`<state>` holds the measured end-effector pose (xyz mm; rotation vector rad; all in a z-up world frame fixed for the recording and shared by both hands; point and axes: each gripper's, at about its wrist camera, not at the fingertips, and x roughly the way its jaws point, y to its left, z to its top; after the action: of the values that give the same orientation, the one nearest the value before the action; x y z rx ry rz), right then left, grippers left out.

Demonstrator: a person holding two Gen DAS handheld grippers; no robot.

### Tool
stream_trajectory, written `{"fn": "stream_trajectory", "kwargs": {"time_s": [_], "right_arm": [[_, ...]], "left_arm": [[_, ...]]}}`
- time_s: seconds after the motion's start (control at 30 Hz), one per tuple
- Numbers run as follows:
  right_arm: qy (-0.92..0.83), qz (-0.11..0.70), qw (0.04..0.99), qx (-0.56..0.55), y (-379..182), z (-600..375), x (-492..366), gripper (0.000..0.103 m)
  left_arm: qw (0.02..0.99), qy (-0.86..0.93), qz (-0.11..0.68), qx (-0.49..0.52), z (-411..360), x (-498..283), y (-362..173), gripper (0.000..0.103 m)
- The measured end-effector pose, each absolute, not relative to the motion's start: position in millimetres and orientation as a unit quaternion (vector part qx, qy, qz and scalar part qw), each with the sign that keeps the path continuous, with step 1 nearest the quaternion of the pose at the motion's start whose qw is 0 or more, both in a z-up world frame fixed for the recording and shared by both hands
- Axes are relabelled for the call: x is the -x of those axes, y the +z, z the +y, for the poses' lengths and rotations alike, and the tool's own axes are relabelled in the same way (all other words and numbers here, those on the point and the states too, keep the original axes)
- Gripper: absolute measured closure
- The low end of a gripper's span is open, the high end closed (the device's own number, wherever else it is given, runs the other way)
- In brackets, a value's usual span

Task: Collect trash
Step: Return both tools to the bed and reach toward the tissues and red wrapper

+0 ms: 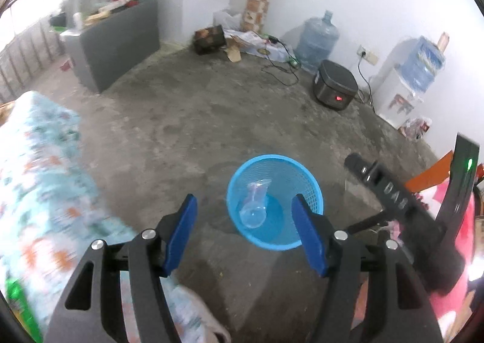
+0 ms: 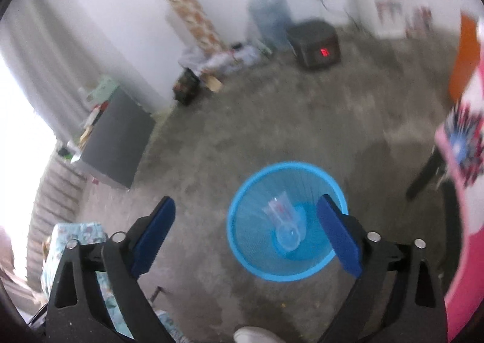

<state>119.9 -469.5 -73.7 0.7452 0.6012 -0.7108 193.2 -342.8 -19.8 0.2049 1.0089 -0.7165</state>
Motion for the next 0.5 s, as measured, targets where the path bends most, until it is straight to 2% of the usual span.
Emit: {"fn": "stream_trajectory", "kwargs": {"time_s": [0.03, 0.1, 0.3, 0.5], "right_arm": [[-0.333, 0.287, 0.835, -0.332, -59.1, -457.1, -122.7, 0.008], [-0.330, 0.291, 0.845, -0.303, -43.0, -439.9, -126.2, 0.008], [-0.344, 0.323, 0.866, -0.166, -11.3, -363.1, -142.7, 0.008], [-0.300, 0.336, 0.892, -0.029, 1.6, -279.3, -159.0, 0.008]], "left_arm": [[0.811, -0.333, 0.471, -0.094, -330.5, -190.6, -11.0, 0.039], [0.819, -0.324, 0.465, -0.089, -299.1, -184.5, 12.0, 0.027], [0.855, -0.296, 0.422, -0.050, -190.5, -154.9, 77.6, 0.006], [0.882, -0.275, 0.383, 0.021, -76.5, -131.4, 116.8, 0.006]]}}
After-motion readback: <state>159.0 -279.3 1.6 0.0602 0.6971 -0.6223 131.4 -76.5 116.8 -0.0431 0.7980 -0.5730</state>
